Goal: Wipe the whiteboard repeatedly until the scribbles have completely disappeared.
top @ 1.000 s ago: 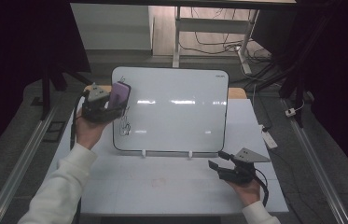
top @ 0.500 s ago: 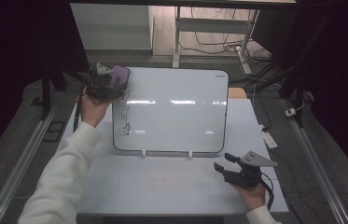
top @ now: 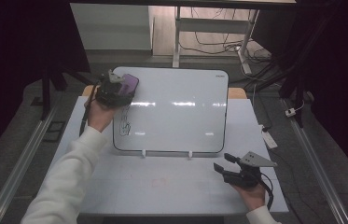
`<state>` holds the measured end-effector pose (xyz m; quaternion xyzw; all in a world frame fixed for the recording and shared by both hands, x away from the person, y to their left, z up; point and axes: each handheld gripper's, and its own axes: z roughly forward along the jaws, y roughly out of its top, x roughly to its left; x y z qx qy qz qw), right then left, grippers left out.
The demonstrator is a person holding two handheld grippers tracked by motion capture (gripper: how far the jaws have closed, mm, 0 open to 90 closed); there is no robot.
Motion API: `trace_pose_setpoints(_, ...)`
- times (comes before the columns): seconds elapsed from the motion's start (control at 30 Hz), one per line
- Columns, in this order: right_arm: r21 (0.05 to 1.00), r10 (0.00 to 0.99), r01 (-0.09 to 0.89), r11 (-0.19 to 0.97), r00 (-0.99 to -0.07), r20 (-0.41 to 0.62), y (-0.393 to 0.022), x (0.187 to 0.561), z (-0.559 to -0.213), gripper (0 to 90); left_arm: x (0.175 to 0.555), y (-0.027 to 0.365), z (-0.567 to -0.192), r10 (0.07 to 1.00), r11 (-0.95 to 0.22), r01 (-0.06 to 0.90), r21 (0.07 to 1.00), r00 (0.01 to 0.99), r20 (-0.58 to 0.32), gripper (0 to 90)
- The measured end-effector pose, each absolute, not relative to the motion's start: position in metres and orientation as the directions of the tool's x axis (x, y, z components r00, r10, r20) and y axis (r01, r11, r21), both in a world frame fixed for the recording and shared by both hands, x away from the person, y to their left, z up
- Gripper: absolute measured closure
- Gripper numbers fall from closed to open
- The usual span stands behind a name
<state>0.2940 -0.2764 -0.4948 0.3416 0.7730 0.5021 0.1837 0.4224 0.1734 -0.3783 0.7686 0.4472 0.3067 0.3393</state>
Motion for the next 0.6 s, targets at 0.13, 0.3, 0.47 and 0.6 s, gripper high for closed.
trace_pose_setpoints(0.13,0.901,0.711,0.343,0.266,-0.701,0.057,-0.275,0.295,-0.495,36.0,0.416,0.165,-0.386,0.877,-0.420,0.458,0.784,0.428,0.219,41.0)
trace_pose_setpoints(0.3,0.903,0.710,0.339,0.265,-0.702,0.055,-0.274,0.295,-0.495,36.0,0.422,0.175,-0.376,0.895,-0.381,0.450,0.808,0.398,0.200,41.0)
trace_pose_setpoints(0.47,0.904,0.709,0.337,0.264,-0.703,0.055,-0.275,0.296,-0.494,36.0,0.436,0.187,-0.358,0.925,-0.318,0.467,0.825,0.342,0.163,41.0)
trace_pose_setpoints(0.6,0.903,0.705,0.337,0.266,-0.707,0.055,-0.274,0.296,-0.495,36.0,0.440,0.186,-0.353,0.926,-0.327,0.463,0.824,0.329,0.183,41.0)
